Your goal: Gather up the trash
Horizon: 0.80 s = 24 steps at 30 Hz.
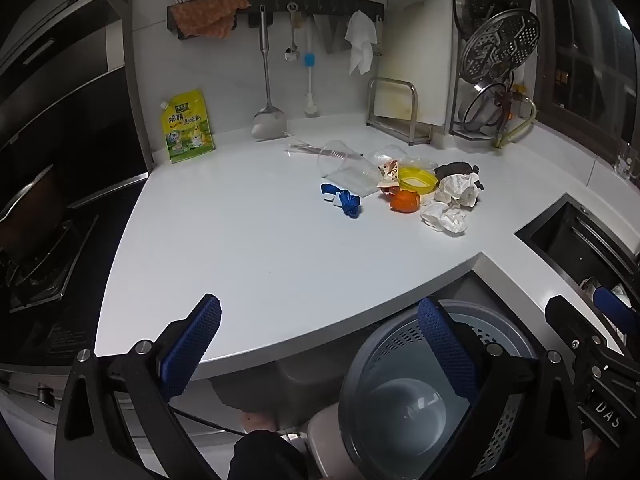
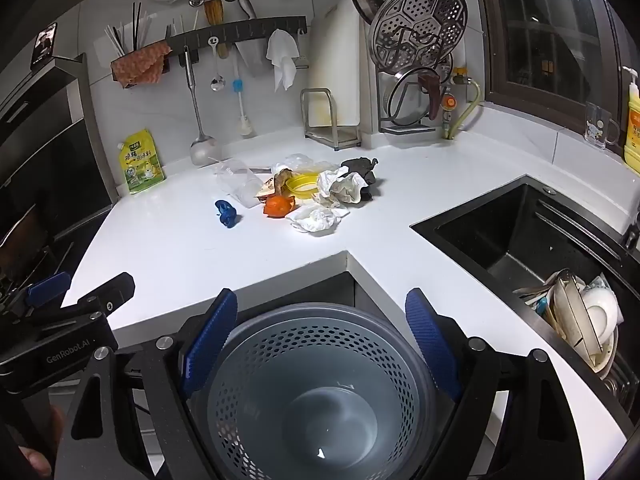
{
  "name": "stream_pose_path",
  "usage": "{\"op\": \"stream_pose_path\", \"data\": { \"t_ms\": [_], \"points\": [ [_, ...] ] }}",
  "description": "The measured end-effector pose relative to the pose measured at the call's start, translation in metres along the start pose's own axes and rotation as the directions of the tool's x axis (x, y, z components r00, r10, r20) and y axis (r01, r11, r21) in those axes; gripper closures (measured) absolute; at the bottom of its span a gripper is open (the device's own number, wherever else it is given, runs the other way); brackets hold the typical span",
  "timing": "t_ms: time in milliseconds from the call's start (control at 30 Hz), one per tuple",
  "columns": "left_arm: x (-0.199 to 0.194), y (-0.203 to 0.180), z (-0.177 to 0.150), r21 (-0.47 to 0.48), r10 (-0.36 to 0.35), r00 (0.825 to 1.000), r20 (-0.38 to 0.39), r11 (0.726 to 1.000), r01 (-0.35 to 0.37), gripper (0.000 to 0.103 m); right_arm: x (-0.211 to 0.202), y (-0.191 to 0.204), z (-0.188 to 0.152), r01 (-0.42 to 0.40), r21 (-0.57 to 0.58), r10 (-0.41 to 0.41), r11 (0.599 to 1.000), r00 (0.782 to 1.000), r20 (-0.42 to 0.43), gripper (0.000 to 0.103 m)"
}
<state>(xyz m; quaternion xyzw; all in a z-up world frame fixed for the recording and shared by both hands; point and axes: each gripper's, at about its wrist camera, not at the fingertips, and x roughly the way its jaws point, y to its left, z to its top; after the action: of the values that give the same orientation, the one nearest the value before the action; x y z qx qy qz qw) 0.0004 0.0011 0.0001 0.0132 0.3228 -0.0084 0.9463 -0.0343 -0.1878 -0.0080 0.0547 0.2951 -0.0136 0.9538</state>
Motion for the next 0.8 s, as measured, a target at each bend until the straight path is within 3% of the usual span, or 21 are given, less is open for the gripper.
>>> {"op": "stream_pose_path", "data": {
  "t_ms": [800],
  "points": [
    [-0.003,-0.007,-0.004,0.021,0.018,1.0,0.022,1.0,-0.018,0.006,-0.004,0.0,0.0,-0.011,0.001,0.011,1.0,1.0,0.009,0.021]
  ]
}}
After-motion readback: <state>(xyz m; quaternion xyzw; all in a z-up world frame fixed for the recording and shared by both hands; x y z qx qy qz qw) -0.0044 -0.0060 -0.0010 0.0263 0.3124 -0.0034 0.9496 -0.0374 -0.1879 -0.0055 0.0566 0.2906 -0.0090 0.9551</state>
